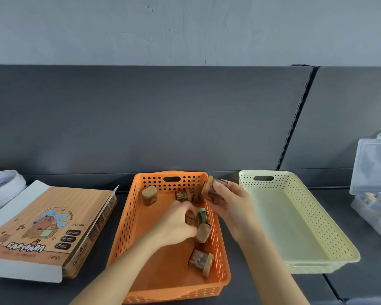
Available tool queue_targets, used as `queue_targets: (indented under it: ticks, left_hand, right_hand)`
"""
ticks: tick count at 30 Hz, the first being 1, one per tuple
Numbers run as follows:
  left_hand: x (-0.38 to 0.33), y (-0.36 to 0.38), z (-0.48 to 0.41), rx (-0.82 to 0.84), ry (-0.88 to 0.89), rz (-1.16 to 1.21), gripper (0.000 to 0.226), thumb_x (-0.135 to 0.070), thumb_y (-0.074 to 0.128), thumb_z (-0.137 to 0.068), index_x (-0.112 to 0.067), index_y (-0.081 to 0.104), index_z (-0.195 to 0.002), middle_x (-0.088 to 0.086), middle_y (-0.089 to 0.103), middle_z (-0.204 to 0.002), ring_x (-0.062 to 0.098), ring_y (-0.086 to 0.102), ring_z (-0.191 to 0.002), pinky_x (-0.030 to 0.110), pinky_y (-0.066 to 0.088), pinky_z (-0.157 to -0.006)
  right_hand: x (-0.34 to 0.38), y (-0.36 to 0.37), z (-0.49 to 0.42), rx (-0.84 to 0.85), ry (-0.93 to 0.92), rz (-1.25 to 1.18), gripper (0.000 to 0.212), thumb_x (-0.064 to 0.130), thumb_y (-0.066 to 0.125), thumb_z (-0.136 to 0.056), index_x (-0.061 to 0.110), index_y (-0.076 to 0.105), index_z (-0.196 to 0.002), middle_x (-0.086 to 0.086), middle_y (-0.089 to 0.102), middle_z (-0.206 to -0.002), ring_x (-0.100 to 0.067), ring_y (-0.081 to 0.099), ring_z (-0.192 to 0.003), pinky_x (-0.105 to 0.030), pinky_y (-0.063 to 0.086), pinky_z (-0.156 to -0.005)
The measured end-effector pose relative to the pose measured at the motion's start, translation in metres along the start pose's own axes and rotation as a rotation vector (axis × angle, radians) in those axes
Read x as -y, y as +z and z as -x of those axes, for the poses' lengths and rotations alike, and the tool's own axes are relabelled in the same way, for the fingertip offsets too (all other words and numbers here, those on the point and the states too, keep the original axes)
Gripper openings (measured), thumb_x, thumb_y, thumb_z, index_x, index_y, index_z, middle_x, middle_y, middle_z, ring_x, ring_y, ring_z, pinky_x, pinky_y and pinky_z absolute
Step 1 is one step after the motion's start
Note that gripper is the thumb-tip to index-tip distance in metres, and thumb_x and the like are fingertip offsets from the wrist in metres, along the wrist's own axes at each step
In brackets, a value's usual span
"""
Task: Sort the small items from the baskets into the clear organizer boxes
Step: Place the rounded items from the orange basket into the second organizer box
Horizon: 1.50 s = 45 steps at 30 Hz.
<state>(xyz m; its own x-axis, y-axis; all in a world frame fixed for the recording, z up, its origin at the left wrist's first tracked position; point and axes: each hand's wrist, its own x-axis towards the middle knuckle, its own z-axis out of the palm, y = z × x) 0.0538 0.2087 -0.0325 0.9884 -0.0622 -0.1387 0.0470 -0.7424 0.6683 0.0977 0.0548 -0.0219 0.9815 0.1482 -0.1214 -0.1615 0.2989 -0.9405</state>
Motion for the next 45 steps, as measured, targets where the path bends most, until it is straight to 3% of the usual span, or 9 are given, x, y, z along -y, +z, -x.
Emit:
queue_targets:
  ticks: [7, 11, 17, 22, 25, 27, 29, 33, 45]
  left_hand:
    - [-0.008, 0.012, -0.003, 0.038, 0.104, -0.233, 0.038, -0.047, 0.068, -0.078, -0.029, 0.049, -0.106, -0.012, 0.052, -0.112, 0.005, 0.048, -0.098, 0.02, 0.04, -0.083]
    - [-0.013, 0.014, -0.002, -0.009, 0.113, -0.272, 0.029, -0.038, 0.069, -0.08, -0.031, 0.047, -0.098, -0.012, 0.055, -0.102, 0.005, 0.05, -0.087, 0.014, 0.037, -0.069]
    - [-0.009, 0.004, 0.009, -0.127, 0.081, -0.308, 0.039, -0.032, 0.069, -0.081, -0.03, 0.055, -0.117, -0.012, 0.062, -0.113, 0.008, 0.061, -0.091, 0.012, 0.04, -0.06]
    - [-0.007, -0.014, 0.018, -0.291, 0.111, -0.234, 0.046, -0.029, 0.063, -0.086, -0.03, 0.049, -0.13, -0.012, 0.058, -0.121, 0.006, 0.058, -0.098, 0.013, 0.045, -0.069]
    - [-0.005, -0.017, 0.022, -0.314, 0.133, -0.172, 0.048, -0.025, 0.061, -0.087, -0.031, 0.049, -0.133, -0.009, 0.056, -0.125, 0.008, 0.058, -0.089, 0.012, 0.044, -0.06]
    - [-0.003, -0.017, 0.023, -0.338, 0.167, -0.149, 0.046, -0.025, 0.062, -0.087, -0.032, 0.052, -0.131, -0.01, 0.057, -0.126, 0.007, 0.057, -0.103, 0.013, 0.047, -0.075]
    - [-0.004, -0.017, 0.025, -0.362, 0.209, -0.104, 0.044, -0.025, 0.063, -0.087, -0.031, 0.054, -0.129, -0.011, 0.058, -0.125, 0.004, 0.053, -0.111, 0.013, 0.043, -0.086]
    - [-0.01, -0.013, 0.026, -0.397, 0.296, -0.031, 0.041, -0.027, 0.066, -0.087, -0.031, 0.057, -0.126, -0.015, 0.06, -0.12, 0.001, 0.054, -0.108, -0.001, 0.037, -0.077]
    - [-0.084, 0.039, 0.039, -0.22, 0.551, 0.189, 0.039, -0.023, 0.068, -0.084, -0.03, 0.06, -0.121, -0.02, 0.061, -0.111, -0.012, 0.052, -0.1, 0.0, 0.039, -0.082]
  right_hand:
    - [0.003, -0.006, 0.008, -0.042, -0.101, 0.144, 0.022, 0.017, 0.069, -0.083, 0.014, 0.063, -0.104, -0.005, 0.072, -0.094, -0.018, 0.07, -0.089, -0.041, 0.057, -0.084]
    - [0.004, -0.007, 0.011, -0.065, -0.17, 0.337, 0.023, 0.022, 0.071, -0.081, 0.028, 0.063, -0.101, 0.005, 0.069, -0.095, -0.013, 0.067, -0.092, -0.034, 0.057, -0.083]
    - [0.008, -0.01, 0.023, -0.054, -0.26, 0.519, 0.026, 0.024, 0.07, -0.083, 0.034, 0.06, -0.104, 0.017, 0.064, -0.092, 0.002, 0.064, -0.083, -0.009, 0.048, -0.06]
    - [0.001, -0.012, 0.033, -0.063, -0.294, 0.564, 0.024, 0.027, 0.072, -0.08, 0.039, 0.061, -0.098, 0.012, 0.068, -0.093, -0.004, 0.066, -0.087, -0.024, 0.057, -0.072]
    - [-0.001, -0.011, 0.04, -0.066, -0.319, 0.592, 0.023, 0.027, 0.071, -0.08, 0.043, 0.061, -0.093, 0.013, 0.068, -0.093, -0.004, 0.066, -0.087, -0.029, 0.058, -0.074]
    - [-0.002, -0.013, 0.046, -0.092, -0.319, 0.601, 0.023, 0.028, 0.071, -0.08, 0.041, 0.061, -0.096, 0.014, 0.066, -0.096, -0.004, 0.065, -0.09, -0.031, 0.058, -0.076]
    - [-0.001, -0.015, 0.052, -0.152, -0.318, 0.628, 0.025, 0.031, 0.072, -0.079, 0.04, 0.061, -0.1, 0.012, 0.065, -0.101, -0.005, 0.063, -0.094, -0.03, 0.056, -0.079]
    - [0.003, -0.022, 0.068, -0.257, -0.325, 0.654, 0.027, 0.029, 0.073, -0.078, 0.038, 0.061, -0.101, 0.013, 0.064, -0.101, -0.001, 0.059, -0.093, -0.014, 0.046, -0.073]
    - [0.031, -0.088, 0.138, -0.587, -0.303, 0.592, 0.028, 0.022, 0.075, -0.077, 0.031, 0.065, -0.101, 0.01, 0.065, -0.102, -0.009, 0.06, -0.098, -0.022, 0.049, -0.08]
